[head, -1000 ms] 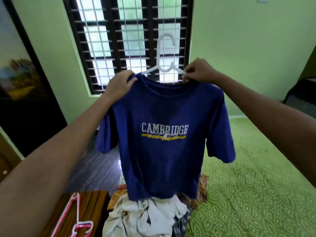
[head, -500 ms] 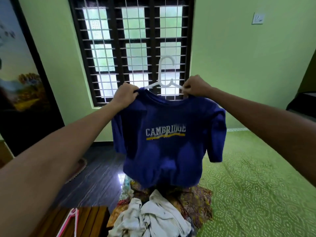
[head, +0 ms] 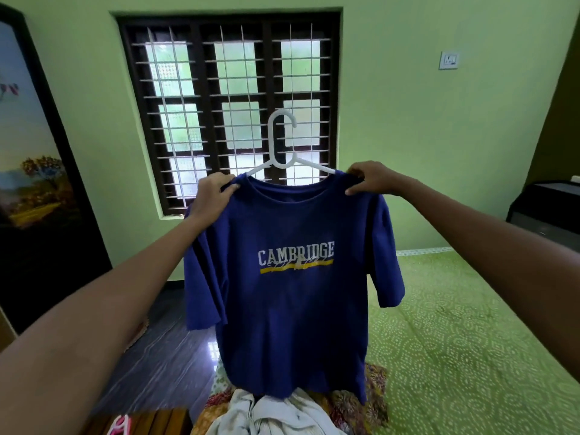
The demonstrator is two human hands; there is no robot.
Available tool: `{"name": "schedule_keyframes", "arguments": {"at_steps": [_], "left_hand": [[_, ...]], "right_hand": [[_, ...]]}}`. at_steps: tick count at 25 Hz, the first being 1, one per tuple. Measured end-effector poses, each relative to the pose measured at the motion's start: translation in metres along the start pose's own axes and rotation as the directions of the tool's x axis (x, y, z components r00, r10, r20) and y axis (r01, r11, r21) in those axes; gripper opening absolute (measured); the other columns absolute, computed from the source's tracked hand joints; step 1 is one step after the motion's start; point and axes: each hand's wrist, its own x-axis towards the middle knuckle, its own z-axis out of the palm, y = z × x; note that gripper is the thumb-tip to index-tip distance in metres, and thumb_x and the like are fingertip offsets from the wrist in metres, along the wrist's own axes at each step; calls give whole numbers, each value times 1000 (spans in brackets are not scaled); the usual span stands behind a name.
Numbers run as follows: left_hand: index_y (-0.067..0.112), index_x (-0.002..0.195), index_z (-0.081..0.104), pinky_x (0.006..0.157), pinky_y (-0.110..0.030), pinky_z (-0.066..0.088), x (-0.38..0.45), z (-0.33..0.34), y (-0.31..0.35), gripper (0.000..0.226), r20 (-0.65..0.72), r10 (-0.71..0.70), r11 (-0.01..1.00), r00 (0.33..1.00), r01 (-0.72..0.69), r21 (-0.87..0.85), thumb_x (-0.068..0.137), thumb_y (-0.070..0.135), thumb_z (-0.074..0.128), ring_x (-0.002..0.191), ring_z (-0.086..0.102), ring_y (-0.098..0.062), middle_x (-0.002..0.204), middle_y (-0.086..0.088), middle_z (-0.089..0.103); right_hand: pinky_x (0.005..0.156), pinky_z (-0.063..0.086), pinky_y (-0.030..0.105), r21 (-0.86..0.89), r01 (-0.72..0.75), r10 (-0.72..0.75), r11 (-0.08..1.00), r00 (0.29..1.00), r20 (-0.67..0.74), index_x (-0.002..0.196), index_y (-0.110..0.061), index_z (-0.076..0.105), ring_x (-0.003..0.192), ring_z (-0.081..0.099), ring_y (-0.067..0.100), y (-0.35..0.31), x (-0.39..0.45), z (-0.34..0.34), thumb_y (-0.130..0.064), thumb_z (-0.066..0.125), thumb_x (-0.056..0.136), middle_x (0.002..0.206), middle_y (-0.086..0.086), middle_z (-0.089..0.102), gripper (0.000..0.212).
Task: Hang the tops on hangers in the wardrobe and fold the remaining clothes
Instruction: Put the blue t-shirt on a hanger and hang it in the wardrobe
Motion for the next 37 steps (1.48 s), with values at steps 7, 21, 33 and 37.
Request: {"name": "schedule_keyframes", "arguments": {"at_steps": [7, 21, 33, 37], "left_hand": [[-4, 108, 67, 82, -32, 37, -3, -2, 11, 27, 66, -118, 991, 991, 113, 76, 86, 10, 64, 93, 58, -36, 98, -22, 67], [17, 110, 69, 79, -41, 46, 22, 17, 51, 27, 276, -144, 893, 950, 4, 450, 90, 27, 54, 99, 59, -37, 106, -18, 66], [17, 113, 67, 77, -38, 43, 35, 67, 82, 28, 415, 122, 923, 902, -257, 287, 93, 29, 50, 99, 59, -35, 105, -15, 66], [18, 117, 65, 78, -39, 45, 37, 99, 114, 30, 468, 229, 908, 854, -360, 212, 93, 30, 50, 102, 59, -36, 109, -17, 66]], "right_hand": [[72, 32, 23, -95, 47, -53, 994, 997, -59, 99, 1, 71, 93, 61, 31, 23, -13, 0, -5, 63, 84, 99, 17, 70, 19], [80, 48, 39, -303, -75, 57, 950, 996, -68, 101, -1, 71, 95, 60, 39, 38, -36, -21, -8, 55, 83, 101, 24, 67, 25], [81, 50, 39, -344, -361, 323, 867, 932, -166, 106, -7, 70, 96, 58, 34, 57, -114, -49, -12, 60, 86, 105, 18, 66, 23], [82, 50, 41, -399, -463, 413, 792, 886, -210, 106, -5, 70, 96, 59, 35, 63, -167, -66, -13, 60, 87, 105, 19, 67, 23]]}}
